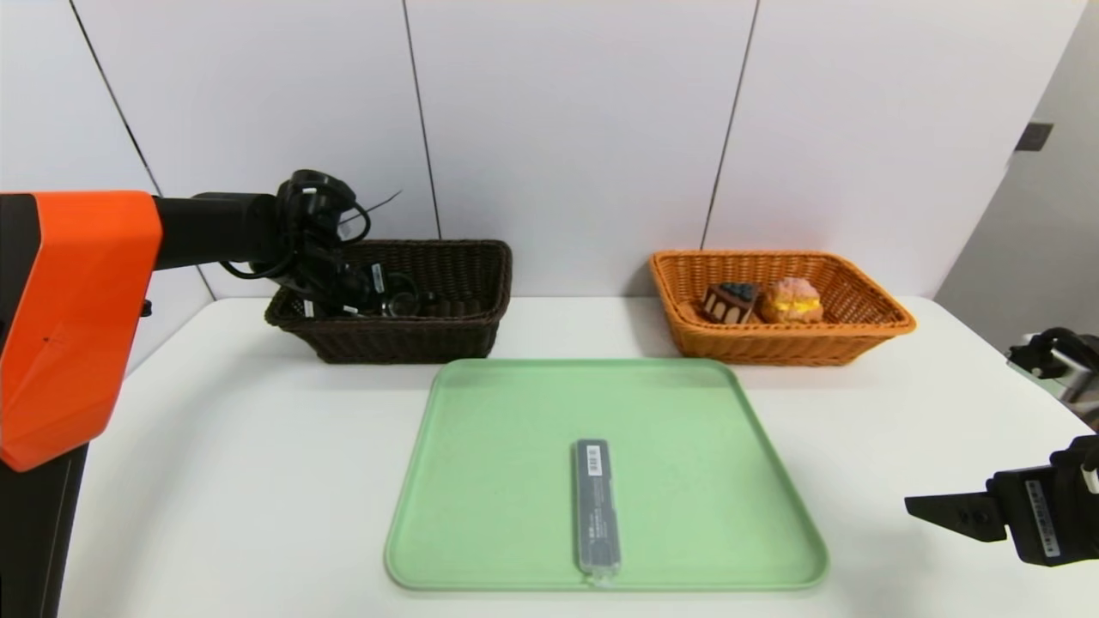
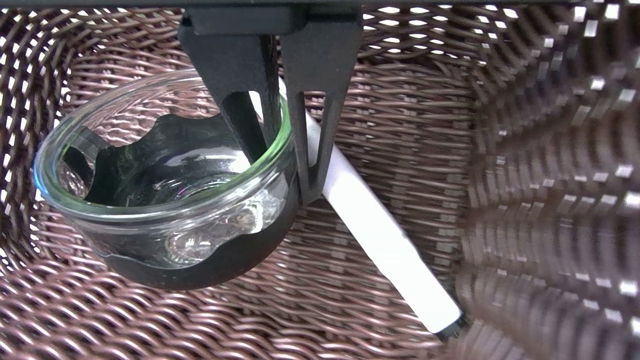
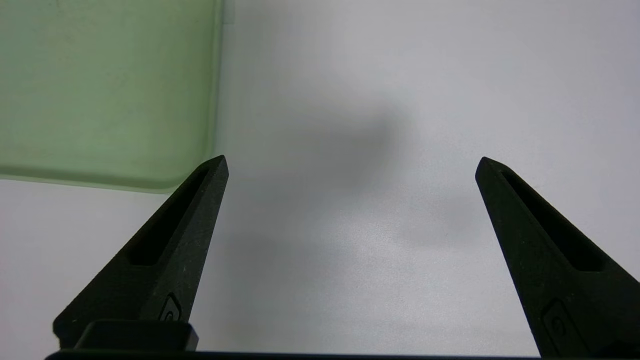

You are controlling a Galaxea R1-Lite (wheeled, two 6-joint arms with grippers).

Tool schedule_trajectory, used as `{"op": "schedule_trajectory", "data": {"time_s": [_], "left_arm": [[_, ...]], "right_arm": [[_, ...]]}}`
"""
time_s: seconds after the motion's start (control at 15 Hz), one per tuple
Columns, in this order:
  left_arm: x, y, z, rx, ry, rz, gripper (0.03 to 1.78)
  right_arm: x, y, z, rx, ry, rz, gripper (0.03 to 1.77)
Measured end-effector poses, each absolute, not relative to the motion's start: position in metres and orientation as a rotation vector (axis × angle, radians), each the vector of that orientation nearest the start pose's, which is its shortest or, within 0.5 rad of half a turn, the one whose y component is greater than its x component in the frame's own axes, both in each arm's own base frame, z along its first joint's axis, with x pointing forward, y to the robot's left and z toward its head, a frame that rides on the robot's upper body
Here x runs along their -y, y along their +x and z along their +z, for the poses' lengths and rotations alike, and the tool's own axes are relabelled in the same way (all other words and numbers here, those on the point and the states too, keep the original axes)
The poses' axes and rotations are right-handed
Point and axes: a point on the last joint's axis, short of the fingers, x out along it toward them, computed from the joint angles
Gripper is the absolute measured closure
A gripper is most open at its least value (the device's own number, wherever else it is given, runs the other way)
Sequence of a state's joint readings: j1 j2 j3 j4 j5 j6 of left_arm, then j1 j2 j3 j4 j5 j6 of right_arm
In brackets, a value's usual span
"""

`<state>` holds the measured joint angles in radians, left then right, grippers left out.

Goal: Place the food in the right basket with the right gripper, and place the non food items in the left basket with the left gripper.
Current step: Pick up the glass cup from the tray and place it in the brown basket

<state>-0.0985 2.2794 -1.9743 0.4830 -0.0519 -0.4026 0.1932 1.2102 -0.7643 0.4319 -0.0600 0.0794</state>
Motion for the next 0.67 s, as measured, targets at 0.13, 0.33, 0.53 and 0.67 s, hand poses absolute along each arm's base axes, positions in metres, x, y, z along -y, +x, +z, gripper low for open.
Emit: {"op": "schedule_trajectory", "data": {"time_s": [0.13,0.33,0.53,0.67], "left_arm": [[0.046,0.455,0.175,-0.805,-0.363,0.020,1.61],[0.046,0.456,0.176,-0.782,-0.365,0.016,1.13],[0.046,0.455,0.179,-0.776,-0.365,0.015,0.80],[0.046,0.452,0.187,-0.762,-0.366,0.010,0.64]], "right_arm": [[-0.027,0.147,0.195,-0.875,-0.037,0.090,0.09],[-0.027,0.147,0.194,-0.876,-0.037,0.091,0.09],[-0.027,0.147,0.193,-0.880,-0.038,0.089,0.09],[-0.027,0.146,0.193,-0.882,-0.038,0.088,0.09]]}}
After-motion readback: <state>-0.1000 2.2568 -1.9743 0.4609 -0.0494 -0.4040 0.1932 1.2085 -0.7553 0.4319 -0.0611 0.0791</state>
